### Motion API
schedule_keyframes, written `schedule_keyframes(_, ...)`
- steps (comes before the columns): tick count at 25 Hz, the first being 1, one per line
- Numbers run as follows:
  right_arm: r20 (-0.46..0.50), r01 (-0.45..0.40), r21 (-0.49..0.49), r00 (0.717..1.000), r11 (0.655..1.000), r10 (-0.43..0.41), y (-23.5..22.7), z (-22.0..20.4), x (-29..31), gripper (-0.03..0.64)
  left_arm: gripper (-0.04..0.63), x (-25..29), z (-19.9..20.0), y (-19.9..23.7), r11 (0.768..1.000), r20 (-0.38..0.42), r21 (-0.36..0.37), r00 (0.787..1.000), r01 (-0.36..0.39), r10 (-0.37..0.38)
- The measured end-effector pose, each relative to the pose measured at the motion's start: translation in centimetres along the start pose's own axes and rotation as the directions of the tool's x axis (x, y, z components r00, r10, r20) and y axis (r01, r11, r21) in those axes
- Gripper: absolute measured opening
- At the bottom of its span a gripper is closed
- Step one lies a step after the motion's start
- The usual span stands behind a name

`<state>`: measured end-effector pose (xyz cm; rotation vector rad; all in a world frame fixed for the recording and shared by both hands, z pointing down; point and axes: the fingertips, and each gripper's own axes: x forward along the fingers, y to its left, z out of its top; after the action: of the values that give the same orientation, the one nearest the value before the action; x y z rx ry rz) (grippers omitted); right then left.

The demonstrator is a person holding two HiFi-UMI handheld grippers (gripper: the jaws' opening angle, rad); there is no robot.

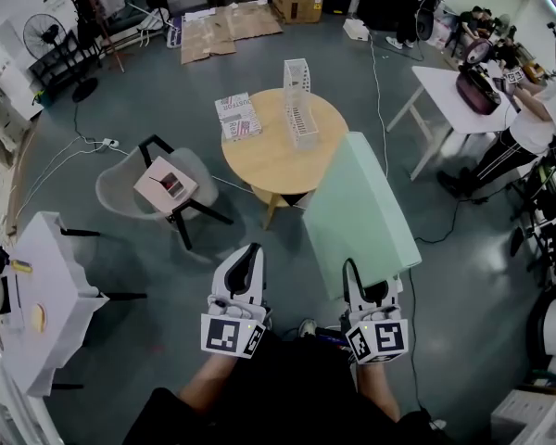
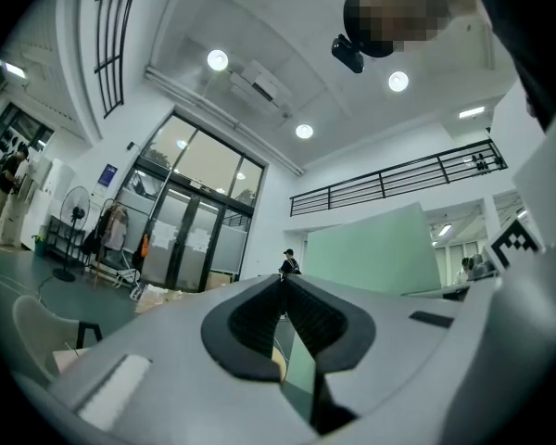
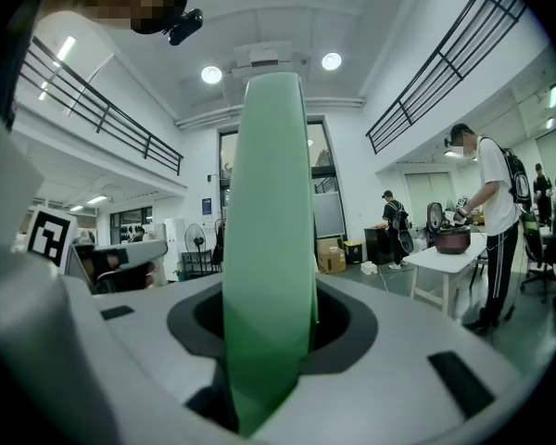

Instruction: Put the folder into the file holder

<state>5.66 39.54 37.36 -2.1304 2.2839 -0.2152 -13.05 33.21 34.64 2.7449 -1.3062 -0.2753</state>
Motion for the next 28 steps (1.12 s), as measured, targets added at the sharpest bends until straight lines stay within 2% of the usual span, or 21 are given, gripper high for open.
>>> schedule_keyframes(16,0.004,0.048,-0.005,0.999,0.999,-0.048,3.8,-1.0,3.0,0.14,0.02,-0.4,-0.7,3.8,0.996,-0.015,-0.023,0.996,0.082,-0.083)
schedule_keyframes(22,0.017,0.031,0.0,0.999,1.0,-0.031,3.2,-1.0,5.9,0.14,0.02,1.7,-1.4,5.0,0.997,-0.019,-0.028,0.997,0.075,-0.075)
schedule_keyframes(28,0.019,0.01,0.003,1.0,1.0,-0.011,0.9,-0.4,10.2,0.14,0.02,6.1,-1.6,5.9,0.998,-0.008,-0.022,0.998,0.06,-0.06)
